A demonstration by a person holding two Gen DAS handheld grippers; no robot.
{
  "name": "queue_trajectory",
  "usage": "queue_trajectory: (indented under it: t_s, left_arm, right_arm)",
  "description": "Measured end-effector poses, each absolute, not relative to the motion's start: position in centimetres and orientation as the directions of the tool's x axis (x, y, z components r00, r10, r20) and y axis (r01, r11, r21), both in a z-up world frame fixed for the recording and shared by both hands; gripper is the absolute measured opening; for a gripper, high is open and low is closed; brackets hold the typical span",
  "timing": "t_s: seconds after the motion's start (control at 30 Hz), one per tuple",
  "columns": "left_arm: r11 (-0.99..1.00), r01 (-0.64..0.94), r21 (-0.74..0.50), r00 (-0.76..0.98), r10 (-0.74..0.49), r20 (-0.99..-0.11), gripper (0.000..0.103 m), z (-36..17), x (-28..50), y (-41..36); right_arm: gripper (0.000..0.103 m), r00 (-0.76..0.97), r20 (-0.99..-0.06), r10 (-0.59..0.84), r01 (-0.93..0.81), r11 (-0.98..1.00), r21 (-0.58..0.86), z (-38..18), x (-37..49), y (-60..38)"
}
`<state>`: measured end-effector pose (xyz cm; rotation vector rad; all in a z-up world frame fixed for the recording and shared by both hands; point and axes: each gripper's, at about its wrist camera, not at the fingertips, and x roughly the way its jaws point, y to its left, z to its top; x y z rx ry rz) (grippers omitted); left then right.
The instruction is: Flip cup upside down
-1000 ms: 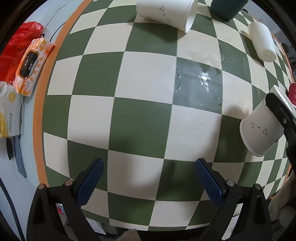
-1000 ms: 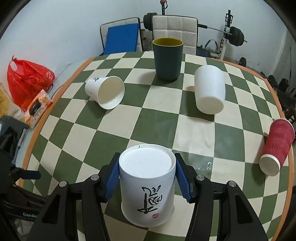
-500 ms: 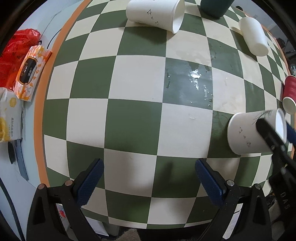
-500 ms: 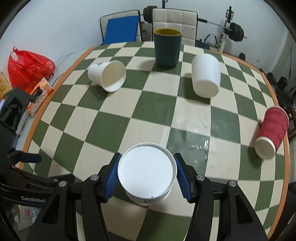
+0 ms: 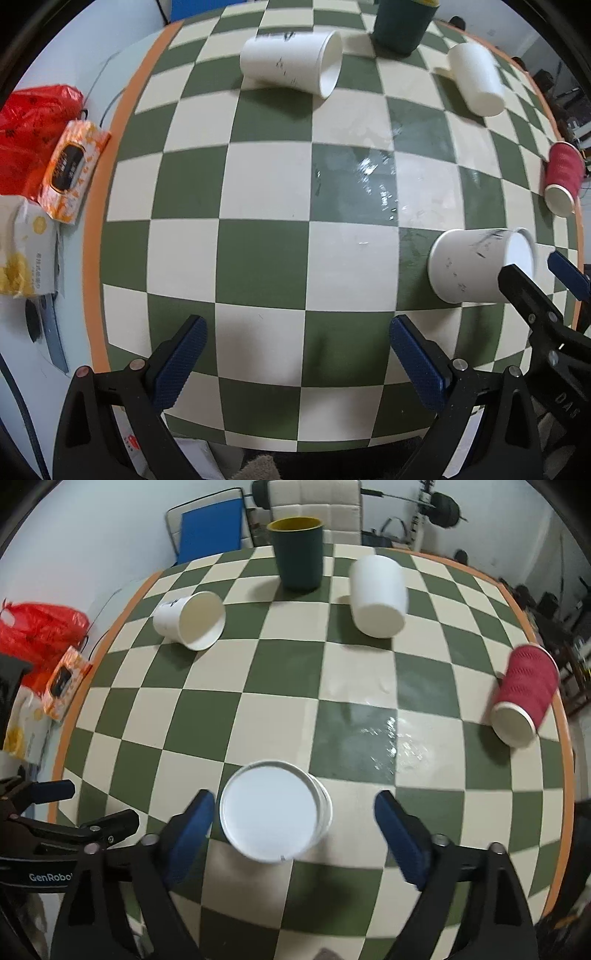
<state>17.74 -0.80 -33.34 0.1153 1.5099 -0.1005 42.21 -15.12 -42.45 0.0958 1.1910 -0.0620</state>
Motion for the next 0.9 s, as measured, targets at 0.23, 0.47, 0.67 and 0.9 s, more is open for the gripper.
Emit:
queue_trajectory:
  t_s: [0.23, 0.47, 0.67, 0.9]
  left_arm:
    - [0.984, 0.179, 0.012, 0.171, -0.019, -0.985, 0.101, -27.9, 15.0, -0.1]
    - [0.985, 0.170, -0.001, 0.319, -0.056, -0.946, 0.101, -20.3, 11.5, 1.4]
    - [0.991, 0.135, 0.000, 0.439, -0.060, -0.897, 0.101, -13.3, 7.3, 1.6]
    - [0.994, 0.107, -0.009, 0.527, -0.064, -0.848, 0.101, -6.8, 2.5, 1.4]
  right_arm:
    - [0.095, 0.359, -0.928, -0.095, 0.199, 0.980, -0.024, -37.8, 37.6, -15.5]
    - [0.096, 0.362, -0.925, -0.118, 0.239, 0.971, -0.030, -31.4, 32.3, -15.0]
    - [0.096, 0.440, -0.890, -0.124, 0.206, 0.978, -0.035, -24.6, 27.1, -13.6]
    - [0.096, 0.533, -0.832, -0.155, 0.203, 0.978, -0.052, -16.9, 21.5, -13.7]
